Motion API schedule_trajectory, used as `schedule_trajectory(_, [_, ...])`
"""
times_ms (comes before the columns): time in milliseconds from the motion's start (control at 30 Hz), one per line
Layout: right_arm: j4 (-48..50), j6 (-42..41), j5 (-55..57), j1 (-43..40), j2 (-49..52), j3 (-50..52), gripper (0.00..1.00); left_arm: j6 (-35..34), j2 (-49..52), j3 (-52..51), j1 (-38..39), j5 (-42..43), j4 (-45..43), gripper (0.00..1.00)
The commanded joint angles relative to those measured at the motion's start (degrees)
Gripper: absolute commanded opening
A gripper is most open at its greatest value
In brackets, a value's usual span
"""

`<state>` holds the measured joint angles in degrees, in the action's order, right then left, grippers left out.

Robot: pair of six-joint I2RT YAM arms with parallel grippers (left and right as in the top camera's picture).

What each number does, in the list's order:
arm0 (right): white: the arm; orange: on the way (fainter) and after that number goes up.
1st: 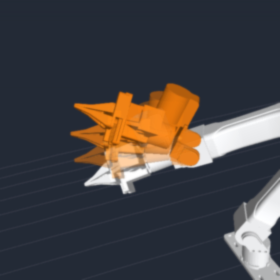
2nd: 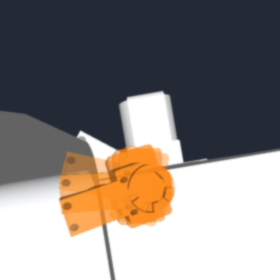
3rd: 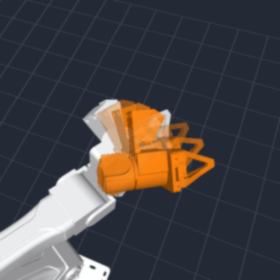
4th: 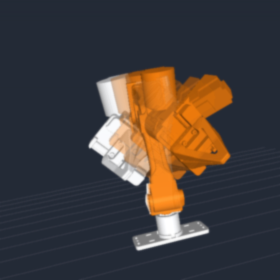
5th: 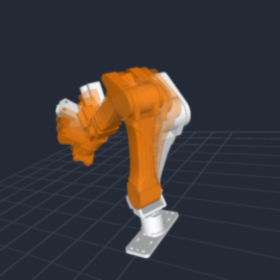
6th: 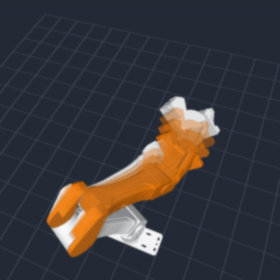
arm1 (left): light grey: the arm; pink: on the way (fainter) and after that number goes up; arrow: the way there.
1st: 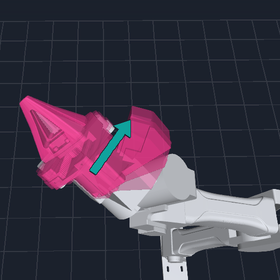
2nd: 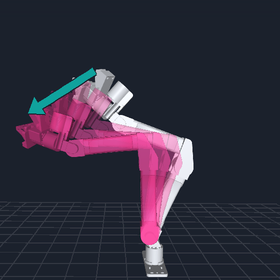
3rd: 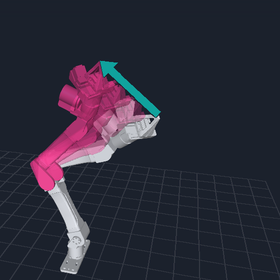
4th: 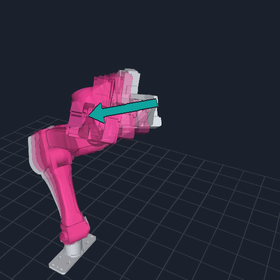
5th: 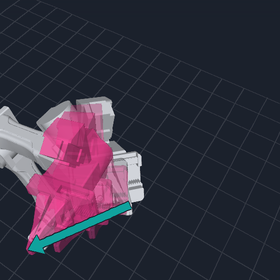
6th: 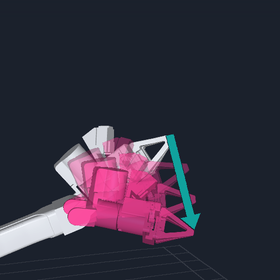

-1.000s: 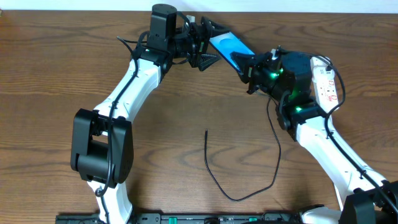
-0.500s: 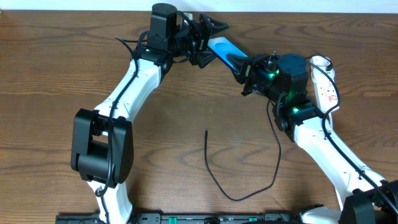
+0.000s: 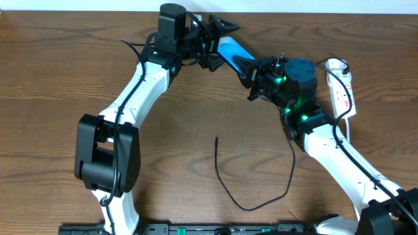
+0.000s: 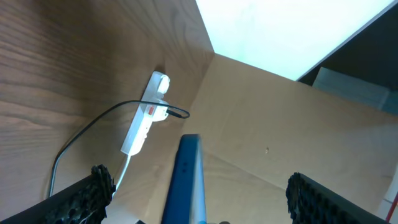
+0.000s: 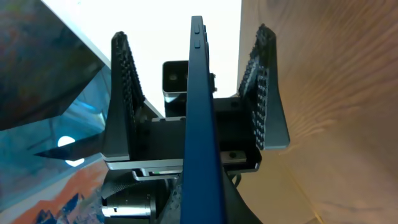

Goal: Plug charger to phone and switch on socket

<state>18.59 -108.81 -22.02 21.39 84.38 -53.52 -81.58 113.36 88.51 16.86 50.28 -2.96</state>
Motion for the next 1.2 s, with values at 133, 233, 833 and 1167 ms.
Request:
schedule_trajectory(133, [0.98,2.21,2.67,0.79,-0.09,-1.09,0.01,-2.1,-1.84,0.28,0.31,-0.42,-0.15,0.9])
schedule_trajectory(233, [0.96,2.19,2.67,0.79,-0.09,-1.09,0.01,-2.84,-1.84,0.26,0.31,-0.44,-0.15,0.9])
schedule_trajectory(833, [0.96,2.14,2.6,0.85,-0.09,-1.09,0.01,-2.82,-1.84,0.26,0.37,-0.44,-0.15,0.64])
schedule_trajectory(1167, [0.94,2.16,2.62,0.96,-0.09,-1.09,0.01,-2.82,-1.84,0.28,0.37,-0.44,-0.15,0.44])
